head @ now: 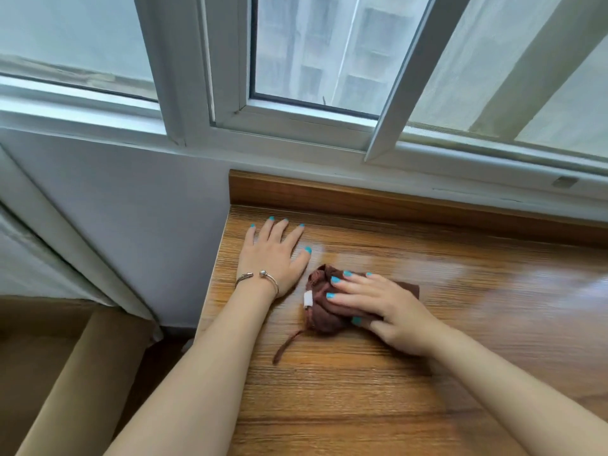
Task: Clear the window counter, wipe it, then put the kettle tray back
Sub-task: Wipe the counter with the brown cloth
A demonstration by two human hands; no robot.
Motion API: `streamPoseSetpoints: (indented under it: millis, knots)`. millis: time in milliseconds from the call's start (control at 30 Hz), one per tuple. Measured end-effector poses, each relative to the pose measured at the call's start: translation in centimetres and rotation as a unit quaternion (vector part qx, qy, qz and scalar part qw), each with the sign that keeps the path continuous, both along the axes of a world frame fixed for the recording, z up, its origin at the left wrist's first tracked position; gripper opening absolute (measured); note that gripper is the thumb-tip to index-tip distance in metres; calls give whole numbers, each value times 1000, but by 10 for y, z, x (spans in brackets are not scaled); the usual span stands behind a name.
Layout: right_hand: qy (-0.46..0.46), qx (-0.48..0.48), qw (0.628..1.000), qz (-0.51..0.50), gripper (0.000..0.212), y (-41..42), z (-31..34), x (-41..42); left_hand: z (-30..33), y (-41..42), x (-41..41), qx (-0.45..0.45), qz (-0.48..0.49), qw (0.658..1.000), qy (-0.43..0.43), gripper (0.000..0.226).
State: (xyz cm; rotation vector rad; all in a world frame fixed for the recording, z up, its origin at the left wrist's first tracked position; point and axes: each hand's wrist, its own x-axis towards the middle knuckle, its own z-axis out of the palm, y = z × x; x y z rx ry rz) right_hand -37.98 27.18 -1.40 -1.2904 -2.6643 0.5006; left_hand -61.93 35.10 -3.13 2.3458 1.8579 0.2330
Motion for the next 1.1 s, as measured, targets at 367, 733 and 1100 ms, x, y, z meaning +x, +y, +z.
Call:
streamPoseSetpoints:
  millis: [367, 733, 1100]
  knots:
    - [-22, 14, 993, -117, 49, 107, -2, 20, 2, -5, -3, 76, -64, 995, -27, 52]
    - [4, -10, 1000, 19, 46, 5, 0, 80, 22, -18, 96, 18, 30, 998, -56, 35]
    - [-22, 23, 988, -153, 46, 88, -1, 91, -10, -58, 126, 72, 121, 983, -116, 35]
